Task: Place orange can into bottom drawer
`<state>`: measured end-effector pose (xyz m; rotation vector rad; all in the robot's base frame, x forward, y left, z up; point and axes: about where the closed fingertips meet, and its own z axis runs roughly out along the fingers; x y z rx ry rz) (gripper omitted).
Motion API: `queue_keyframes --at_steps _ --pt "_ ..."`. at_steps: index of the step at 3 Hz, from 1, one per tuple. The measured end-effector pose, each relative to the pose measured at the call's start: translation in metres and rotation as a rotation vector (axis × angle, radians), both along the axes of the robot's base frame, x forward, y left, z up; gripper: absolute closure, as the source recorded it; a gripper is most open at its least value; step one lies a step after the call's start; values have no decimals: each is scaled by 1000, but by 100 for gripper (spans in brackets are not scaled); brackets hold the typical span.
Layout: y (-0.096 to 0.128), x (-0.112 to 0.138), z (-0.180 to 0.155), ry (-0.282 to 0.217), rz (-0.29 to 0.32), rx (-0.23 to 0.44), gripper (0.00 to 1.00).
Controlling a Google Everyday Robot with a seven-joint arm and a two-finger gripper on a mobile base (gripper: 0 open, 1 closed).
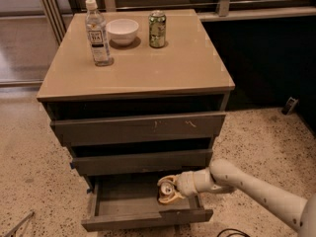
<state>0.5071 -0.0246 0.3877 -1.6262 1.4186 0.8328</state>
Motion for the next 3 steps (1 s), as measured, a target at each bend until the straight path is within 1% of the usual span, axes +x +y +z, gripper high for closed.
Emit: queue_keyframes --at_steps 1,2,3 --pt "15 -1 -74 49 14 -13 100" --pt "15 -1 -74 48 14 -13 100" --pt "17 4 -86 32 20 -21 100"
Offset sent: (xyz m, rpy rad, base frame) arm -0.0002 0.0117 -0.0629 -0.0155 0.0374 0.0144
